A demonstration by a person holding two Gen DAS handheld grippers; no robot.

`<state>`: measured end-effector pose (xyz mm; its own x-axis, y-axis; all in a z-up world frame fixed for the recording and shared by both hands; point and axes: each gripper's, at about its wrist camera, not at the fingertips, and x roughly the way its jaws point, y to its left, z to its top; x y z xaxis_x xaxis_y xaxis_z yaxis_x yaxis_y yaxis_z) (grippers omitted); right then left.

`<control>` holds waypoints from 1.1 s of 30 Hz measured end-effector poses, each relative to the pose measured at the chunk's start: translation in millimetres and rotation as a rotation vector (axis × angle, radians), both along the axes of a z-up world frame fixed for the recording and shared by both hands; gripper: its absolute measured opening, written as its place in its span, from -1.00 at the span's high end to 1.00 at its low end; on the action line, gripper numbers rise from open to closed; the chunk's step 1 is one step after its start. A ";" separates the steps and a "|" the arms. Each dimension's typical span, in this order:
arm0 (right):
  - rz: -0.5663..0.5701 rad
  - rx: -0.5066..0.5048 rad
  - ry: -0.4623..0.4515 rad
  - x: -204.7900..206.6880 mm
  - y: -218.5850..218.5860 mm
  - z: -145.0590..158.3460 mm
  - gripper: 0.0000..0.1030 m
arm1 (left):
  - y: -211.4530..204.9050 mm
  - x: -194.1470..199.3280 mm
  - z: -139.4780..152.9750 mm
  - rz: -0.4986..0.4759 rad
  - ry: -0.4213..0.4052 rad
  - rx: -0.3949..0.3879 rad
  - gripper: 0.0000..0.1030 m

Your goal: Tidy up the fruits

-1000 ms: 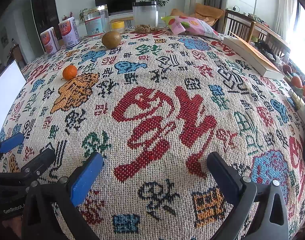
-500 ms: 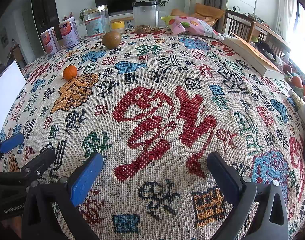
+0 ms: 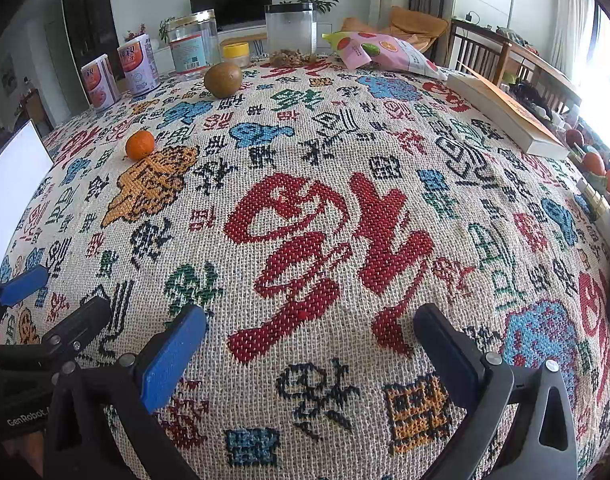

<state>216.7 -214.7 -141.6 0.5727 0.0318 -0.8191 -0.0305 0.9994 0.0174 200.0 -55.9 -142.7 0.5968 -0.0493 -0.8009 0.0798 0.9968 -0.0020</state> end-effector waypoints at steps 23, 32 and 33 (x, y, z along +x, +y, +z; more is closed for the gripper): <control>0.000 0.000 0.000 0.8 0.0 -0.3 -1.00 | 9.7 139.0 8.0 0.035 -0.043 -0.041 -0.29; 0.000 -0.001 0.000 1.0 0.0 -0.2 -1.00 | 50.3 84.5 28.1 0.102 -0.057 -0.067 0.42; -0.001 -0.001 0.000 0.8 0.4 -0.2 -1.00 | 54.8 74.9 30.5 0.106 -0.052 -0.052 0.42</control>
